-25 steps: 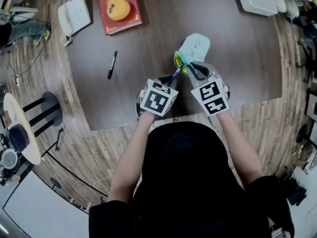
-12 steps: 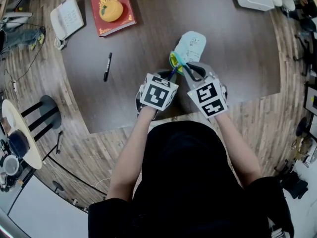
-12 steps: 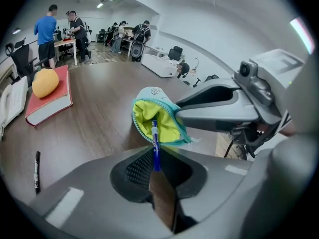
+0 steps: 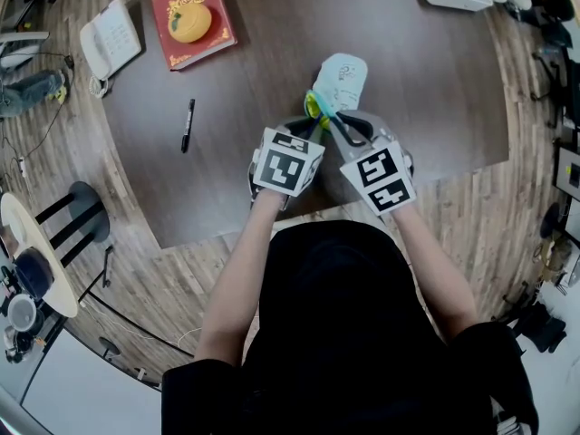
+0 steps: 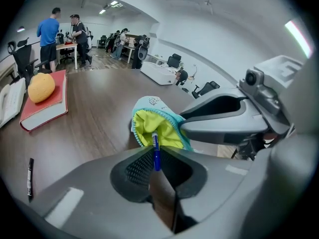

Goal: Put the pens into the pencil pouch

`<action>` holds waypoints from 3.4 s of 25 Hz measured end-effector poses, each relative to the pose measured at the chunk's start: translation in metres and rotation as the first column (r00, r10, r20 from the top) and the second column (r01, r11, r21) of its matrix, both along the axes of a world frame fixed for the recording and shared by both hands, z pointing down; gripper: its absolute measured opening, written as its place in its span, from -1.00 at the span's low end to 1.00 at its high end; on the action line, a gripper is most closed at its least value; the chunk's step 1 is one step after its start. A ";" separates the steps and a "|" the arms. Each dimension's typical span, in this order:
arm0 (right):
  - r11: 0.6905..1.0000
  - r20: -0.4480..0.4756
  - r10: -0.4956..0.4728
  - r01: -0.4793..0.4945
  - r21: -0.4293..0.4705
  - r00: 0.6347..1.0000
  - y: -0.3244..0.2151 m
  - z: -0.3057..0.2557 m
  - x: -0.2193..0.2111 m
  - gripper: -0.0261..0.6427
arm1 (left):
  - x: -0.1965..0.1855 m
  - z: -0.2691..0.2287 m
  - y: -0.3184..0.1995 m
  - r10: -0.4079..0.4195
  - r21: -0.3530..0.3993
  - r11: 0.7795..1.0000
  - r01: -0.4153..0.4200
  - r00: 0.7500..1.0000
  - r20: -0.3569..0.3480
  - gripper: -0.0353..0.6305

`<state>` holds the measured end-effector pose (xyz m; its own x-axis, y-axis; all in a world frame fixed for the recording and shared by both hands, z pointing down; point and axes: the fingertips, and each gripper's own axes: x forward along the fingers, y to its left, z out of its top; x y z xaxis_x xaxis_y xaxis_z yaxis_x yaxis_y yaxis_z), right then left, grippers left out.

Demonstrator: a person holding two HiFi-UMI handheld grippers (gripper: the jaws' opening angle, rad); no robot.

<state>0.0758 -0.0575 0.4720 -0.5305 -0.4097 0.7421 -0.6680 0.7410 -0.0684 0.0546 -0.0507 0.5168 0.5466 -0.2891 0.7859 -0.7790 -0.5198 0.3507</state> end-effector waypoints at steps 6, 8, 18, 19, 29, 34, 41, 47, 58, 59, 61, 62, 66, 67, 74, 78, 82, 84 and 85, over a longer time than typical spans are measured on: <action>1.000 0.004 0.013 -0.013 -0.003 1.000 0.000 -0.003 0.005 -0.78 | 0.009 -0.006 -0.007 -0.002 0.038 0.999 0.003 1.000 -0.023 -0.79; 1.000 0.003 0.014 -0.014 -0.001 1.000 0.000 -0.004 0.004 -0.78 | 0.011 -0.008 -0.009 -0.003 0.050 0.999 0.004 1.000 -0.026 -0.79; 1.000 0.024 0.031 -0.031 -0.005 0.999 0.001 -0.008 0.004 -0.78 | 0.016 -0.012 -0.016 -0.023 0.091 0.995 0.028 0.999 -0.048 -0.78; 1.000 0.024 0.030 -0.030 -0.005 0.999 0.001 -0.008 0.004 -0.78 | 0.016 -0.012 -0.016 -0.022 0.095 0.995 0.027 0.999 -0.046 -0.78; 0.999 0.024 0.046 -0.046 0.004 0.999 -0.003 -0.010 0.009 -0.78 | 0.016 -0.020 -0.016 0.028 0.170 0.985 -0.018 0.998 -0.056 -0.40; 0.999 0.022 0.042 -0.042 0.007 0.999 -0.003 -0.011 0.007 -0.79 | 0.010 -0.019 -0.013 0.011 0.169 0.986 -0.001 0.999 -0.053 -0.40; 0.999 0.022 0.039 -0.040 0.013 0.999 -0.004 -0.012 0.007 -0.79 | -0.002 -0.023 -0.010 -0.018 0.178 0.984 0.025 0.999 -0.043 -0.40; 1.000 0.022 0.021 -0.022 0.021 1.000 -0.003 -0.015 0.003 -0.79 | -0.022 -0.029 -0.004 -0.073 0.190 0.979 0.078 0.997 -0.036 -0.40; 0.999 0.013 -0.043 0.043 0.032 0.999 -0.012 -0.019 -0.022 -0.79 | -0.080 -0.029 0.009 -0.218 0.194 0.956 0.220 0.976 -0.032 -0.40; 0.998 0.012 -0.050 0.049 0.033 0.999 -0.013 -0.020 -0.025 -0.79 | -0.087 -0.029 0.011 -0.233 0.192 0.953 0.235 0.972 -0.032 -0.40; 0.997 0.010 -0.064 0.064 0.033 0.998 -0.015 -0.020 -0.032 -0.79 | -0.100 -0.027 0.014 -0.261 0.189 0.947 0.261 0.965 -0.027 -0.40; 0.997 0.008 -0.071 0.071 0.033 0.997 -0.016 -0.020 -0.035 -0.79 | -0.106 -0.026 0.015 -0.274 0.188 0.943 0.274 0.961 -0.025 -0.40; 0.995 -0.002 -0.095 0.095 0.029 0.995 -0.019 -0.017 -0.050 -0.79 | -0.134 -0.023 0.019 -0.317 0.188 0.930 0.316 0.948 -0.023 -0.40; 0.995 -0.005 -0.101 0.101 0.027 0.995 -0.020 -0.016 -0.053 -0.79 | -0.141 -0.021 0.021 -0.327 0.189 0.927 0.325 0.945 -0.021 -0.40; 0.993 -0.022 -0.116 0.117 0.022 0.993 -0.021 -0.017 -0.069 -0.79 | -0.193 -0.006 0.038 -0.397 0.175 0.904 0.389 0.918 0.011 -0.40; 0.993 -0.039 -0.114 0.114 0.013 0.993 -0.022 -0.014 -0.071 -0.79 | -0.218 0.007 0.044 -0.435 0.158 0.890 0.427 0.900 0.019 -0.40; 0.994 -0.058 -0.108 0.109 0.000 0.992 -0.023 -0.011 -0.073 -0.79 | -0.237 0.017 0.046 -0.453 0.148 0.883 0.444 0.891 0.030 -0.40; 0.995 -0.064 -0.103 0.103 -0.007 0.993 -0.023 -0.010 -0.076 -0.79 | -0.247 0.021 0.045 -0.460 0.146 0.880 0.451 0.887 0.033 -0.40; 0.995 -0.067 -0.100 0.099 -0.008 0.993 -0.023 -0.010 -0.077 -0.79 | -0.252 0.024 0.044 -0.463 0.145 0.879 0.454 0.885 0.036 -0.40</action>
